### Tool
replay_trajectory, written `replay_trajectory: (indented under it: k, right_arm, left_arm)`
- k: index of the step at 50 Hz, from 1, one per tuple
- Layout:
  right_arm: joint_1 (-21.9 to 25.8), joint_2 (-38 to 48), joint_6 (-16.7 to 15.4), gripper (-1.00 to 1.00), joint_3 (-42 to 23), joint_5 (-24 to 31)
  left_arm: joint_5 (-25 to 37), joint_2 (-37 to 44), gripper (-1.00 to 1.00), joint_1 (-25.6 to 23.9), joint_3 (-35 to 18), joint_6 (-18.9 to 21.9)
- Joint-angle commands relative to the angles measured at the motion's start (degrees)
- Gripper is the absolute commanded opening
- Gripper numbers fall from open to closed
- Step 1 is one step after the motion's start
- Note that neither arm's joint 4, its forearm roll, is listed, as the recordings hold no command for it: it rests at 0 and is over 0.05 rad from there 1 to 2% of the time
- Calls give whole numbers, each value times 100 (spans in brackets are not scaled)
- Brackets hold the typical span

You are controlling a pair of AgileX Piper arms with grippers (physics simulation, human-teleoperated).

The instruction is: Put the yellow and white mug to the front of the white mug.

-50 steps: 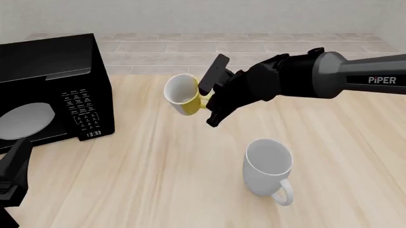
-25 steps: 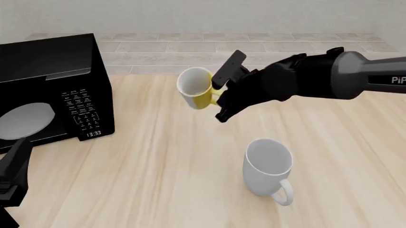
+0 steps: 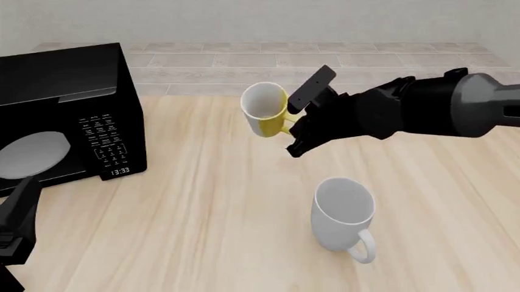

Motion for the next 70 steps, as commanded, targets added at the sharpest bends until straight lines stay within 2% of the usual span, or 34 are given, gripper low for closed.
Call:
replay_trajectory:
  k: [1,25,70]
  right_arm:
    - [-171,-97,172,-100,228,-215]
    - [-843,120,100,-100,379,-399]
    - [-1377,364,211,-100,1032,-973]
  left_arm:
    - [-2,4,100,0,0,0]
    - [-1,1,100,0,0,1]
    - [0,-1,100,0,0,1]
